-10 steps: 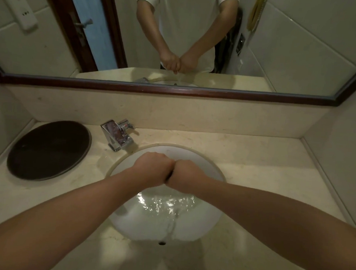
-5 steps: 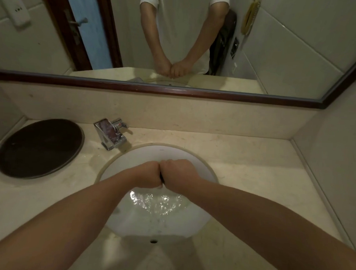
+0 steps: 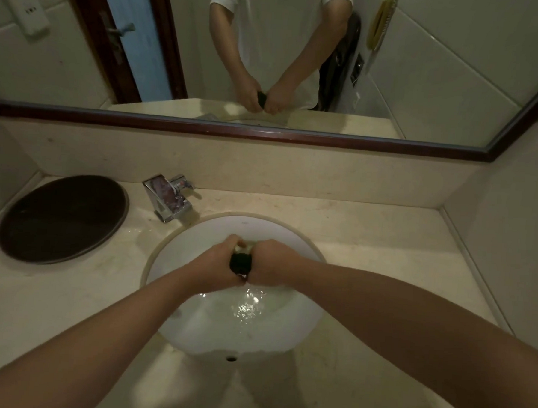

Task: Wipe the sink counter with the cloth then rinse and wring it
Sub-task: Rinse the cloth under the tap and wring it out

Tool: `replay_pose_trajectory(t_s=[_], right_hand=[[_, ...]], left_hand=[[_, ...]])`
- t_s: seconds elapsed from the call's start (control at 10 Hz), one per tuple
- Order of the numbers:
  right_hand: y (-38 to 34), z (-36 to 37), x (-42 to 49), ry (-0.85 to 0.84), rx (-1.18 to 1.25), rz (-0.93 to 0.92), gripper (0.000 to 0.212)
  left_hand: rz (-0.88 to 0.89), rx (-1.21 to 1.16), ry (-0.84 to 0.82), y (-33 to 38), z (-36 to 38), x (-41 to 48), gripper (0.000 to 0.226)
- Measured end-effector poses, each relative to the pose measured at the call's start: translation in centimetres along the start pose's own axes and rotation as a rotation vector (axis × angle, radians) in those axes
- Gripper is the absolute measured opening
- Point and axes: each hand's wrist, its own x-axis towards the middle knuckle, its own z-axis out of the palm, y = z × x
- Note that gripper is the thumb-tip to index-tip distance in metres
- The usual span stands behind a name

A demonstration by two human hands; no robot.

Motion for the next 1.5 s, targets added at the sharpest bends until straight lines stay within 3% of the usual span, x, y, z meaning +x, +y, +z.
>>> replay_pose_trajectory(t_s=[0.1,0.2,0.3,0.4,0.5,0.6,0.8,0.9,1.0,1.1,1.3,1.5], right_hand=[[0.7,-1.8,-0.2,-0.198,0.366,0.090,0.024],[1.1,-3.4,-0.7,-0.458,0.645,0.075,0.007],[0.3,-4.4,-1.3,-0.716,0.776,-0.010,0.023],[-0.7,-5.1,-1.7,-0.908,0.810,-0.096,0.050],[-1.1,-5.6,-1.9,-0.963,0.817,-0.121,0.050],[-1.2,-5.9,-2.2,-0.893,0.804,-0.086,0.036],[-1.3,-5.2,-2.2,-0.700,0.786,0.049,0.030],[-1.4,-4.8,-2.2,-0.570,0.695,0.049,0.024],[-1.8,-4.0,-2.1,-0.432,0.545,0.084,0.027],[-2.5,-2.5,-1.6,-0.316,0.431,0.130,0.032],[-2.9,-2.1,-1.8,-0.107,0.211,-0.055,0.031],[-2.6,-1.6,-0.7,-0.017,0.354,-0.038,0.023]], left_hand=[[0.202,0.161,0.214,-1.0,-0.1,-1.6,0.089],[0.543,0.521,0.509,-1.2,-0.1,-2.4,0.084],[0.910,0.645,0.696,-0.9,-0.3,-2.2,0.054],[1.039,0.667,0.705,-0.4,-1.6,-1.6,0.046],[1.083,0.628,0.687,1.0,-3.2,-1.8,0.029],[0.987,0.728,0.655,1.5,-4.1,-2.0,0.025],[0.666,0.813,0.404,1.9,-4.1,-1.8,0.008],[0.545,0.883,0.284,2.3,-3.6,-1.5,0.027],[0.384,0.931,0.213,2.5,-3.3,-1.0,0.024],[0.369,0.982,0.166,2.5,-3.3,-1.1,0.026],[0.175,1.096,-0.054,2.4,-3.2,-0.6,0.028],[0.089,1.076,-0.109,2.4,-3.6,1.0,0.027]])
